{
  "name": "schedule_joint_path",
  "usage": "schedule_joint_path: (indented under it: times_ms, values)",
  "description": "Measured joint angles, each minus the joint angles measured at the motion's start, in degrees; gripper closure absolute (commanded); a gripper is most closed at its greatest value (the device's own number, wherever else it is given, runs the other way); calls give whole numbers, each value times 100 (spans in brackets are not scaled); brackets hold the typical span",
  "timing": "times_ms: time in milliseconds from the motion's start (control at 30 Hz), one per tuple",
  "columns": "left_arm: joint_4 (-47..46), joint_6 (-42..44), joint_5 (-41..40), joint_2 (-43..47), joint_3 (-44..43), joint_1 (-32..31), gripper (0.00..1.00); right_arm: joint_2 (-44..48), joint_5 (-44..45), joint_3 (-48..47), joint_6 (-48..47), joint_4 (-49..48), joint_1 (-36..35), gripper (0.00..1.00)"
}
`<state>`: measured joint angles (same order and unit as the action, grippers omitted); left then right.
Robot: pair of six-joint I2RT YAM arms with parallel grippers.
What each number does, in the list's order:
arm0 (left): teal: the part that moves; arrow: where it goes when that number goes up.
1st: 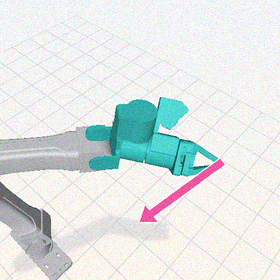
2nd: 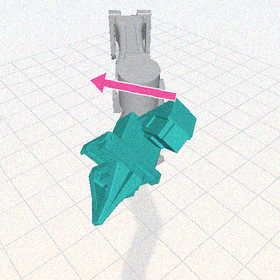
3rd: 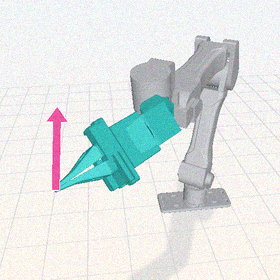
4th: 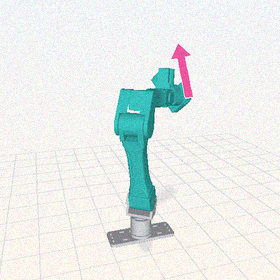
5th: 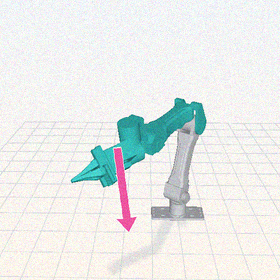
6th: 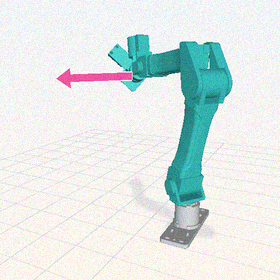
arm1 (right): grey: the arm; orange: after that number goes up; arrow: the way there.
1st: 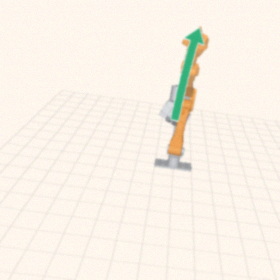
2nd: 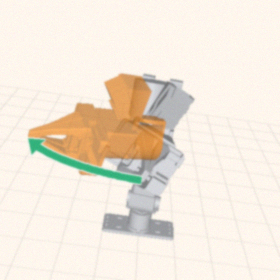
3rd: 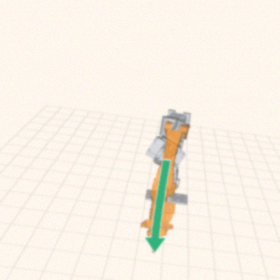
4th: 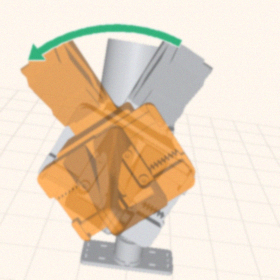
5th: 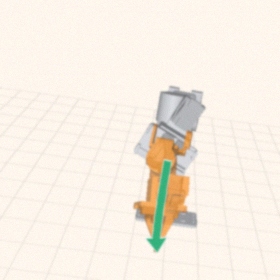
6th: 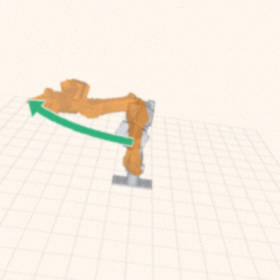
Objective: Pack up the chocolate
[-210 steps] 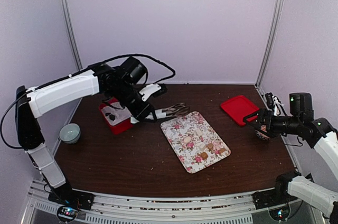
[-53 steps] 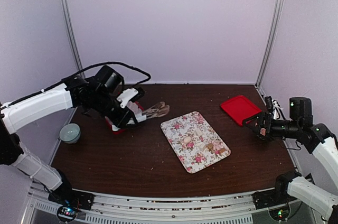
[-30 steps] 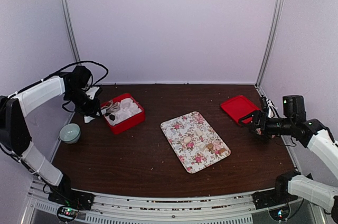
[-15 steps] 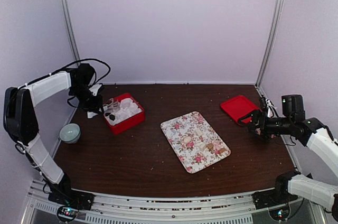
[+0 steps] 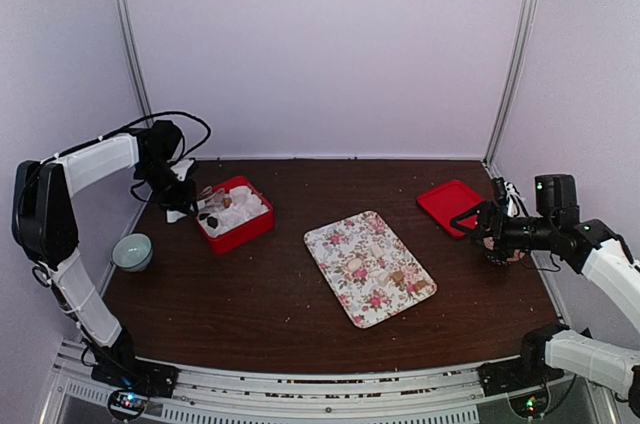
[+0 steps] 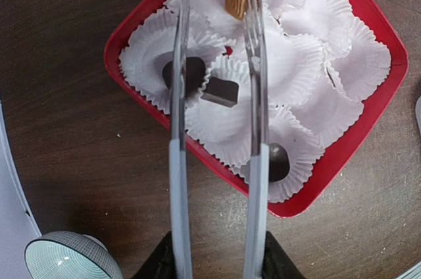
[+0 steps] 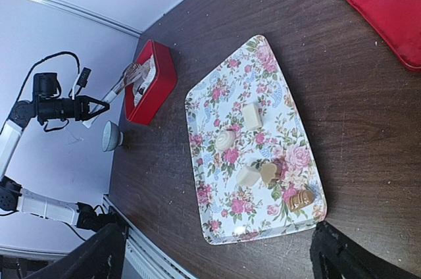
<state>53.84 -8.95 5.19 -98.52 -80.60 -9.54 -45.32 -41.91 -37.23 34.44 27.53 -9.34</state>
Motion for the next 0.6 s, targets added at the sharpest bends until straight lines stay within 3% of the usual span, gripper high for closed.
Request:
schedule_joint_path:
  times_ms: [267, 600]
  values:
    - [9, -13, 46, 105, -4, 13, 61, 79, 2, 0, 7, 0, 0, 0]
    - [-55, -111, 363, 1084, -7, -116, 62, 168, -2, 0, 7, -2, 0, 0]
